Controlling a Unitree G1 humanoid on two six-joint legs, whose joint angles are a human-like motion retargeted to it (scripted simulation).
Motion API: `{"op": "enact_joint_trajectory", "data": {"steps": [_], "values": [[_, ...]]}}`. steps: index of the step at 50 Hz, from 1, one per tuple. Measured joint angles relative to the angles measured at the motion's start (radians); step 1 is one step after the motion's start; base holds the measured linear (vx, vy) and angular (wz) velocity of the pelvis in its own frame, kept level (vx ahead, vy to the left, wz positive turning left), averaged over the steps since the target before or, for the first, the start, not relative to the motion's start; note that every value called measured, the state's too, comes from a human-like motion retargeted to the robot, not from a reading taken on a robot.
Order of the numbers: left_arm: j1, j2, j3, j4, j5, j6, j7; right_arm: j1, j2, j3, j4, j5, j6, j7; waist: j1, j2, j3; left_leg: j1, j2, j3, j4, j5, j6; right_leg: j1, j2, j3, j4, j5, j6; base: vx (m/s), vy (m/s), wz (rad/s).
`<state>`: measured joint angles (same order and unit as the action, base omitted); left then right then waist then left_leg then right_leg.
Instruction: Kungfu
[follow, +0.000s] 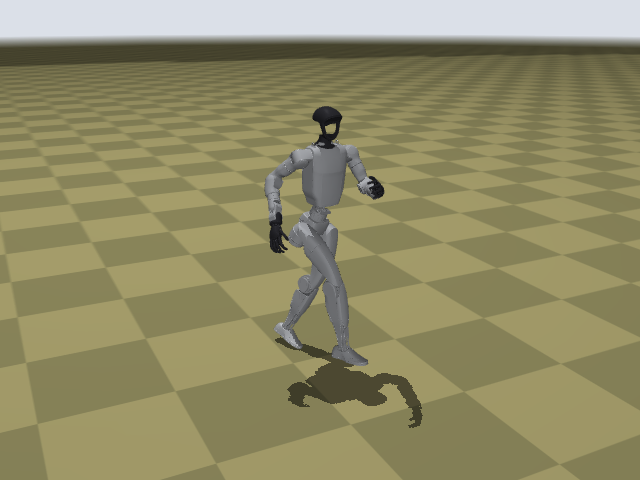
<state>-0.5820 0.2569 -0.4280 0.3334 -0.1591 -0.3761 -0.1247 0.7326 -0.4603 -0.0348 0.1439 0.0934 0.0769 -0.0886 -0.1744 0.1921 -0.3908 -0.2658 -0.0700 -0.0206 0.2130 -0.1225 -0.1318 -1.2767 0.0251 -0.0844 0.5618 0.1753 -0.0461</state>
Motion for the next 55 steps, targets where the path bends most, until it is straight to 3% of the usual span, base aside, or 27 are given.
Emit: {"op": "enact_joint_trajectory", "data": {"steps": [5, 7, 9, 10, 12, 13, 15, 17, 18, 20, 23, 25, 28, 30, 33, 37, 40, 42, 45, 48, 50, 52, 53, 55], "values": [[-0.229, 0.145, 0.078, -0.213, -0.079, 0.073, 0.039, -0.262, -0.008, 0.045, -0.31, -0.086, -0.02, -0.127, 0.046, 0.011, -0.024, 0.072, 0.027, -0.021, 0.012, 0.027, -0.031, -0.018, -0.049, 0.043, -0.023, -0.035, -0.008, 0.75, -0.38, 0.95], [-0.349, 0.183, 0.123, -0.181, -0.058, 0.01, 0.105, -0.469, -0.003, 0.054, -0.293, -0.154, -0.042, -0.224, 0.026, 0.023, -0.024, 0.08, 0.031, -0.061, 0.043, 0.035, -0.011, -0.004, -0.093, 0.08, -0.04, -0.082, -0.004, 0.61, -0.42, 1.76], [-0.503, 0.191, 0.147, -0.028, 0.001, -0.073, 0.186, -0.714, -0.022, 0.031, -0.188, -0.231, -0.123, -0.344, -0.018, 0.042, 0.003, 0.092, 0.052, -0.1, 0.083, 0.041, 0.007, 0.048, -0.147, 0.125, -0.06, -0.142, -0.015, 0.61, -0.55, 2.29], [-0.585, 0.184, 0.156, 0.087, 0.04, -0.106, 0.212, -0.842, -0.04, 0.013, -0.111, -0.277, -0.183, -0.405, -0.044, 0.05, 0.029, 0.107, 0.071, -0.109, 0.104, 0.044, 0.015, 0.092, -0.168, 0.15, -0.072, -0.172, -0.028, 0.57, -0.64, 2.41], [-0.77, 0.128, 0.178, 0.437, 0.127, -0.147, 0.156, -1.128, -0.069, -0.013, 0.216, -0.39, -0.279, -0.523, -0.095, 0.01, 0.084, 0.174, 0.073, -0.106, 0.124, 0.034, 0.022, 0.192, -0.242, 0.113, -0.084, -0.035, -0.01, 0.53, -0.73, 2.09], [-0.848, 0.1, 0.182, 0.611, 0.167, -0.156, 0.105, -1.275, -0.081, -0.01, 0.449, -0.439, -0.304, -0.588, -0.087, -0.034, 0.028, 0.17, 0.03, -0.071, 0.098, 0.042, 0.029, 0.078, -0.242, 0.164, 0.04, -0.065, -0.046, 0.65, -0.91, 1.75], [-0.939, -0.029, 0.197, 0.859, 0.235, -0.096, 0.061, -1.474, -0.091, -0.087, 0.938, -0.531, -0.269, -0.669, -0.055, 0.011, -0.063, 0.062, 0.091, -0.123, 0.232, 0.001, -0.036, -0.071, -0.217, 0.18, 0.203, -0.146, -0.039, 0.73, -0.96, 1.76], [-0.975, -0.071, 0.269, 0.914, 0.272, -0.016, 0.067, -1.667, -0.09, -0.128, 1.295, -0.465, -0.088, -0.504, -0.046, 0.004, -0.049, 0.052, 0.103, -0.011, 0.223, 0.041, -0.112, -0.096, -0.249, 0.134, 0.3, -0.27, -0.029, 0.1, -0.45, 1.36], [-0.982, -0.069, 0.285, 0.89, 0.253, -0.05, 0.1, -1.734, -0.109, -0.1, 1.375, -0.342, -0.003, -0.393, -0.084, 0.009, -0.033, 0.032, 0.092, 0.053, 0.218, 0.062, -0.125, -0.119, -0.293, 0.153, 0.333, -0.306, 0.0, -0.12, -0.23, 2.23], [-1.001, -0.018, 0.226, 0.827, 0.191, -0.188, 0.225, -1.807, -0.138, -0.085, 1.46, -0.188, -0.083, -0.248, -0.162, 0.03, 0.036, -0.003, 0.089, 0.148, 0.235, 0.091, -0.13, -0.117, -0.407, 0.138, 0.342, -0.303, 0.041, -0.15, -0.3, 2.62], [-1.02, -0.009, 0.205, 0.821, 0.341, -0.19, 0.503, -1.865, -0.182, -0.063, 1.469, -0.083, -0.346, -0.29, -0.215, 0.07, 0.073, -0.05, 0.128, 0.303, 0.161, 0.142, -0.13, -0.142, -0.444, 0.137, 0.363, -0.331, 0.079, -0.25, -0.21, 2.07], [-1.023, -0.023, 0.188, 0.855, 0.395, -0.158, 0.539, -1.887, -0.211, -0.066, 1.475, -0.089, -0.415, -0.329, -0.25, 0.103, 0.078, -0.062, 0.154, 0.399, 0.08, 0.173, -0.13, -0.159, -0.497, 0.113, 0.372, -0.344, 0.077, -0.18, -0.24, 2.1], [-1.039, -0.063, 0.16, 0.938, 0.395, -0.125, 0.411, -1.938, -0.242, -0.05, 1.506, 0.0, -0.339, -0.264, -0.279, 0.134, 0.118, -0.056, 0.204, 0.528, -0.012, 0.203, -0.13, -0.154, -0.528, 0.051, 0.375, -0.367, 0.057, -0.14, -0.26, 1.4], [-1.053, -0.094, 0.15, 0.978, 0.387, -0.108, 0.308, -1.982, -0.266, -0.033, 1.505, 0.055, -0.283, -0.171, -0.332, 0.167, 0.105, -0.084, 0.186, 0.542, -0.123, 0.266, -0.13, -0.195, -0.589, 0.029, 0.383, -0.389, 0.058, -0.15, -0.14, 1.88], [-1.036, -0.1, 0.143, 0.973, 0.377, -0.08, 0.28, -2.005, -0.303, -0.005, 1.455, 0.114, -0.278, -0.041, -0.337, 0.186, 0.15, -0.099, 0.214, 0.537, -0.141, 0.273, -0.13, -0.184, -0.587, -0.008, 0.383, -0.407, 0.05, -0.1, -0.06, 0.59], [-1.021, -0.085, 0.104, 0.958, 0.449, -0.135, 0.396, -2.003, -0.358, 0.015, 1.368, 0.102, -0.298, -0.071, -0.342, 0.182, 0.176, -0.135, 0.195, 0.506, -0.164, 0.278, -0.13, -0.206, -0.622, -0.012, 0.378, -0.404, 0.056, -0.14, 0.06, 0.55], [-1.004, -0.074, 0.085, 0.954, 0.53, -0.119, 0.43, -1.947, -0.411, 0.046, 1.232, 0.12, -0.309, -0.097, -0.343, 0.189, 0.197, -0.157, 0.228, 0.509, -0.176, 0.268, -0.13, -0.196, -0.638, -0.053, 0.393, -0.429, 0.058, -0.1, -0.04, 0.5], [-0.985, -0.072, 0.054, 0.929, 0.502, -0.08, 0.401, -1.853, -0.502, 0.112, 1.061, 0.235, -0.268, -0.094, -0.33, 0.202, 0.203, -0.2, 0.255, 0.523, -0.177, 0.263, -0.13, -0.19, -0.661, -0.096, 0.393, -0.436, 0.061, -0.11, -0.03, 0.82], [-0.898, -0.041, -0.011, 0.792, 0.357, 0.022, 0.253, -1.66, -0.618, 0.131, 0.773, 0.39, -0.135, -0.108, -0.276, 0.222, 0.168, -0.304, 0.264, 0.52, -0.174, 0.269, -0.13, -0.231, -0.702, -0.134, 0.377, -0.421, 0.067, -0.2, 0.02, 1.04], [-0.589, -0.094, 0.106, 0.606, 0.509, 0.025, 0.217, -1.471, -0.365, -0.044, 0.575, 0.292, -0.145, -0.286, -0.195, 0.18, 0.118, -0.344, 0.249, 0.521, -0.179, 0.268, -0.13, -0.275, -0.73, -0.146, 0.358, -0.407, 0.06, -0.11, 0.05, 0.52], [-0.376, -0.23, 0.275, 0.665, 0.705, 0.001, 0.286, -1.373, -0.089, -0.167, 0.538, 0.16, -0.288, -0.326, -0.128, 0.148, 0.121, -0.338, 0.24, 0.518, -0.181, 0.259, -0.13, -0.283, -0.739, -0.155, 0.354, -0.413, 0.061, -0.03, 0.18, -0.14], [-0.224, -0.298, 0.346, 0.902, 0.776, 0.093, 0.36, -1.344, 0.137, -0.172, 0.735, 0.123, -0.435, -0.264, -0.081, 0.125, 0.142, -0.326, 0.245, 0.507, -0.181, 0.233, -0.13, -0.276, -0.749, -0.176, 0.364, -0.439, 0.072, -0.07, 0.15, -0.13], [-0.167, -0.309, 0.391, 1.057, 0.81, 0.179, 0.351, -1.349, 0.223, -0.155, 0.908, 0.17, -0.422, -0.188, -0.07, 0.111, 0.148, -0.328, 0.241, 0.504, -0.18, 0.219, -0.13, -0.277, -0.758, -0.18, 0.367, -0.454, 0.087, -0.14, 0.09, 0.43], [-0.083, -0.257, 0.43, 1.321, 0.845, 0.379, 0.19, -1.401, 0.332, -0.156, 1.326, 0.095, -0.145, 0.153, -0.065, 0.103, 0.154, -0.353, 0.232, 0.498, -0.176, 0.202, -0.13, -0.281, -0.793, -0.189, 0.367, -0.469, 0.113, -0.11, 0.1, 0.98]]}}
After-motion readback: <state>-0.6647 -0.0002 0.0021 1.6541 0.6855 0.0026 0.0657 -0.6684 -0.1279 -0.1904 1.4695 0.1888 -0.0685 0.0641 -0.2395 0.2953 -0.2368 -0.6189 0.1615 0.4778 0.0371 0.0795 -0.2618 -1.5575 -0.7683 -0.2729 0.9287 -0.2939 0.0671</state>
